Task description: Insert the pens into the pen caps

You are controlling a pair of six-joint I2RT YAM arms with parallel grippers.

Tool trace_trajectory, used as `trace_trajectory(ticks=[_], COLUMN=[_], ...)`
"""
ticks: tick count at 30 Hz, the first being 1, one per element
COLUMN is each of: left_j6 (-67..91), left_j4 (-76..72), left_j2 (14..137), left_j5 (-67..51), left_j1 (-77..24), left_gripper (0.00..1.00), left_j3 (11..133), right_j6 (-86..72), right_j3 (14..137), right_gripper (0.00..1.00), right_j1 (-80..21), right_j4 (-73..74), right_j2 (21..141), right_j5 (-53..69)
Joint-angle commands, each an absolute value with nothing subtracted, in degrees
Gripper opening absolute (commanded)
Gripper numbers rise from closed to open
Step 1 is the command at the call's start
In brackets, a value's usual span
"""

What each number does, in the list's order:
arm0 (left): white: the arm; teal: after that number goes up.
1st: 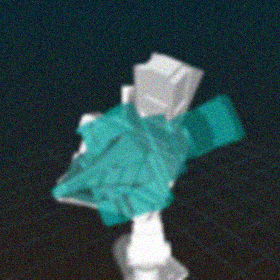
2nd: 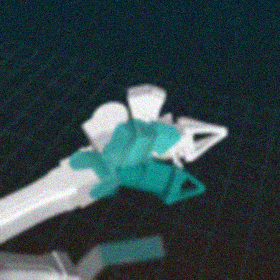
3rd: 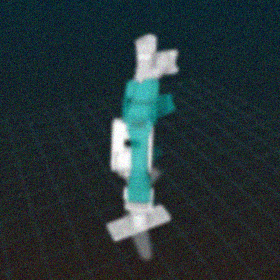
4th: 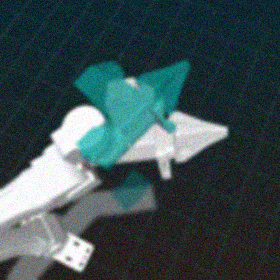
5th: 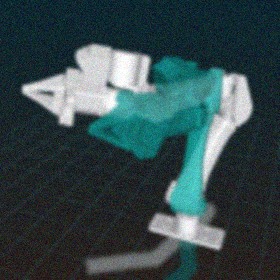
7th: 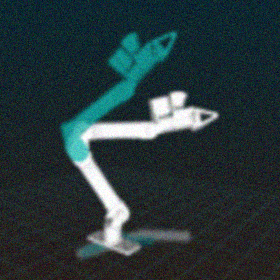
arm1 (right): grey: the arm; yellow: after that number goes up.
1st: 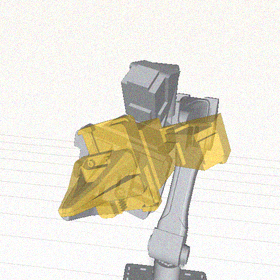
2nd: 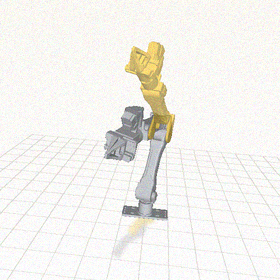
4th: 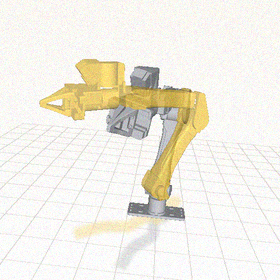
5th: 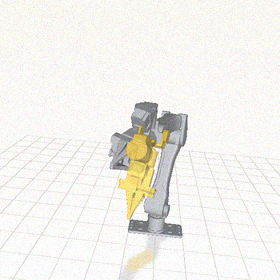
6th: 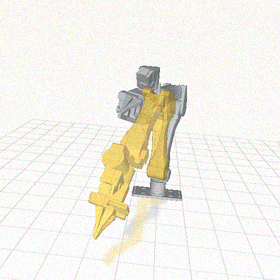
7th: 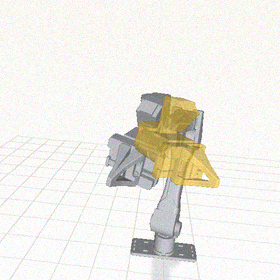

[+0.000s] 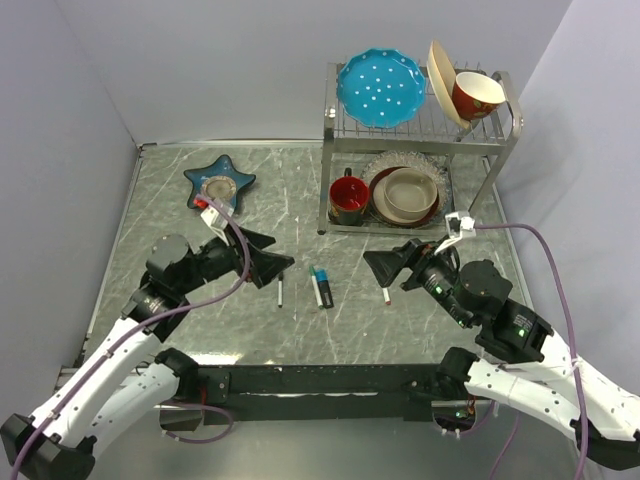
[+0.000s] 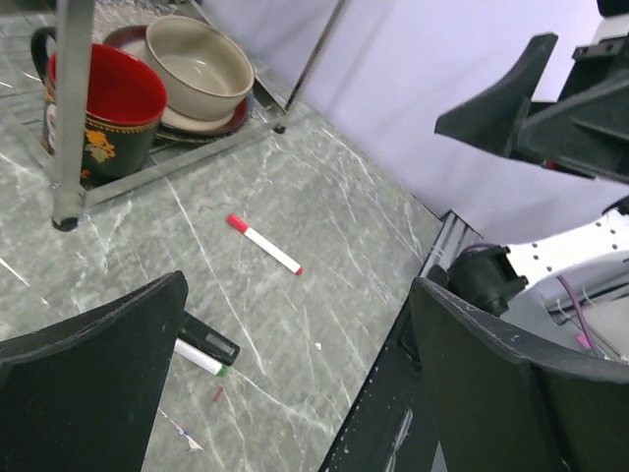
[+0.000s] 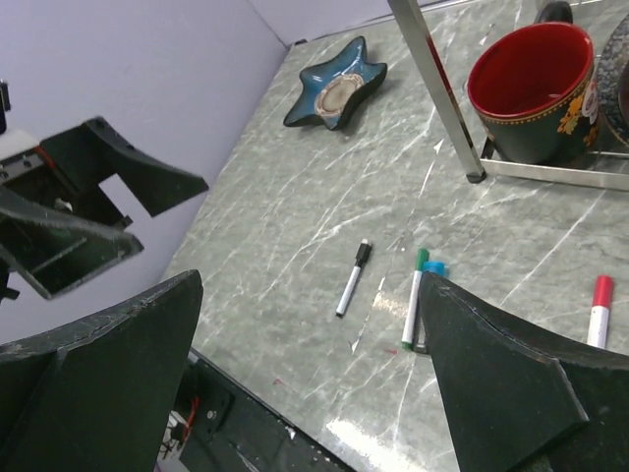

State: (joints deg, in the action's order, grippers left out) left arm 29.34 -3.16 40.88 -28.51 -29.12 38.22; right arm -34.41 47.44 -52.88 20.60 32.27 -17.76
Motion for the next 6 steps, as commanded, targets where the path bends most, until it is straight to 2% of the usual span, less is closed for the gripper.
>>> trace_trajectory(ticks=[1,6], left_j6=[29.5,29.0], left_j4=[-7.4,-6.3], left_j2=[39.6,39.3], left_j5=[-31.6,-31.5], left_j1=[-29.1,-29.1], left_gripper=[0.99,1.0], left_j3=[38.0,38.9], right_j6=[-33.5,-33.2], right_j3=[49.3,49.1], right_gripper=[0.99,0.98], right_j1=[-52.9,-53.0], right_j4=[17.8,16.3], right_j2=[32.2,33.2], right_j5=[-20.0,-18.6])
